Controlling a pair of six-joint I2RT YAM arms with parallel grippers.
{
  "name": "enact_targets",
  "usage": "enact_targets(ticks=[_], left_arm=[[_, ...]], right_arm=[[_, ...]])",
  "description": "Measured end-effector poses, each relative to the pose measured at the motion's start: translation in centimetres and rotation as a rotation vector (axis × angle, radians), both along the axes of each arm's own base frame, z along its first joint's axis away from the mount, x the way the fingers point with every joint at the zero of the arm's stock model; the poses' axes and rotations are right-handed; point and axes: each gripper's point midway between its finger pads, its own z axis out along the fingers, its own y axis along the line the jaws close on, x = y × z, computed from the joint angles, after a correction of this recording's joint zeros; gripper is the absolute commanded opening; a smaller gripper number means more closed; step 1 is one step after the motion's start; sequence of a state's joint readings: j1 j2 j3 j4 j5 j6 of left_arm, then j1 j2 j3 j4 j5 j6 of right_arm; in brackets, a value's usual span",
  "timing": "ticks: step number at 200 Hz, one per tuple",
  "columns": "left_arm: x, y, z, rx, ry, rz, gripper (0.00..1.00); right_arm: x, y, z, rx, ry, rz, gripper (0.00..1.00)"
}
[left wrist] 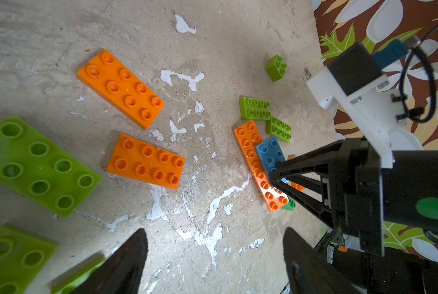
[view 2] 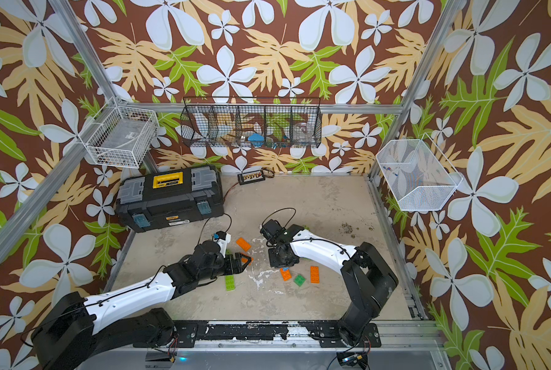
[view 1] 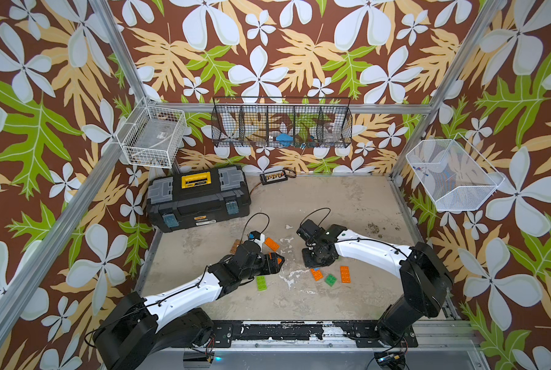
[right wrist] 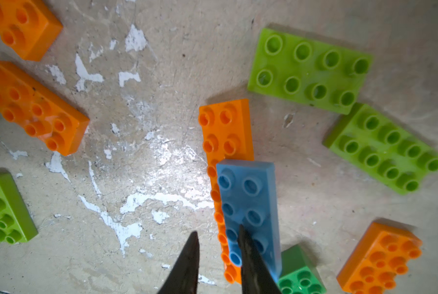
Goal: Assemble a small pinwheel with lego
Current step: Assemble the lego brick with the lego brick.
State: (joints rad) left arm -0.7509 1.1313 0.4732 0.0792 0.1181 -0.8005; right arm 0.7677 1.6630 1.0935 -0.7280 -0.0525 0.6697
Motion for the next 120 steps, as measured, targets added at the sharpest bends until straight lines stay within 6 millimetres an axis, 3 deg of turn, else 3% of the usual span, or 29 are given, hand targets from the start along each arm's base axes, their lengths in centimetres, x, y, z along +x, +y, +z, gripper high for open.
enact_targets(ticks=[61,120], left_arm=[[-0.5,-0.4,-1.4,0.008,0.041,-0.025,0.72],[-1.0,-1.7,-2.2,-0.002,0.067,-0.071,0.66]], right_arm=[[-0.8,2.4,0.8,0.156,0.020,0.031,0.24],[-1.0,1.9,1.1,0.197,0.017,0.018,0.20]])
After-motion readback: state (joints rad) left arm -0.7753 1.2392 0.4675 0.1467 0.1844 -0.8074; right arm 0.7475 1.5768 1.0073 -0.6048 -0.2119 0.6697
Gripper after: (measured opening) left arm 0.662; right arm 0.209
